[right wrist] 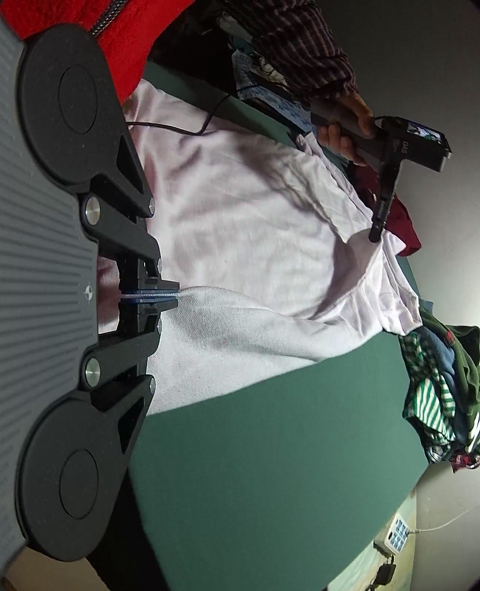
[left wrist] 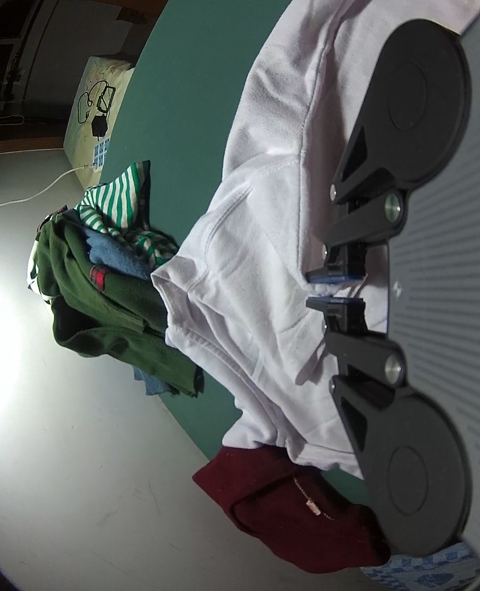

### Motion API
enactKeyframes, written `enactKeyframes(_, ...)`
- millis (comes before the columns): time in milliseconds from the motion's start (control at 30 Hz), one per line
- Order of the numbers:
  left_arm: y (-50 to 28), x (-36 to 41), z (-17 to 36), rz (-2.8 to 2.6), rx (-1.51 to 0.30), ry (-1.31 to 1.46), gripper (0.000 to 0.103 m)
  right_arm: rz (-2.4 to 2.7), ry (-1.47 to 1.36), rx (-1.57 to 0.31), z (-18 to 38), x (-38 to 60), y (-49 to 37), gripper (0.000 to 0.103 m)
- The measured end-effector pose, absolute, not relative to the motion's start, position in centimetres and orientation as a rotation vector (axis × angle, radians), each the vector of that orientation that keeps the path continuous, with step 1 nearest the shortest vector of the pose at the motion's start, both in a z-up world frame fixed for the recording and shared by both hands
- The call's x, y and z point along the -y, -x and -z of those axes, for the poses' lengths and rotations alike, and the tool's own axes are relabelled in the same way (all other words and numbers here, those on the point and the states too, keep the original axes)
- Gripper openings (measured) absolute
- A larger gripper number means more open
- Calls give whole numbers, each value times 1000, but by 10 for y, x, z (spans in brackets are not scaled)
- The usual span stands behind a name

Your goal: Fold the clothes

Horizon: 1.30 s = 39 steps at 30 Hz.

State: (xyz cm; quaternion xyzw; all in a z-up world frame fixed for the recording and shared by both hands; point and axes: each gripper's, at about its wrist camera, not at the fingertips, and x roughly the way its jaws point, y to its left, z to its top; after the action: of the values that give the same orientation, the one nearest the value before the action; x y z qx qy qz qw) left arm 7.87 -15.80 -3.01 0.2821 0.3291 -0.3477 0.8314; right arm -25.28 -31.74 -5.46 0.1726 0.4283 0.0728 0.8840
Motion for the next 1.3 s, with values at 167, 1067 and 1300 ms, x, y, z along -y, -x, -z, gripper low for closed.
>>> enactKeyframes(167,-84,150,40,702,-719,-602,7,-92,-317,-895,41,328,278,17)
enactKeyframes(1067,-103,143,38,648,-720,-523,11,-243,-179,-996,55,285,265,3)
enactKeyframes(1300,-99,140,52,646,-747,-531,12,-301,-138,-1125,61,289,245,10)
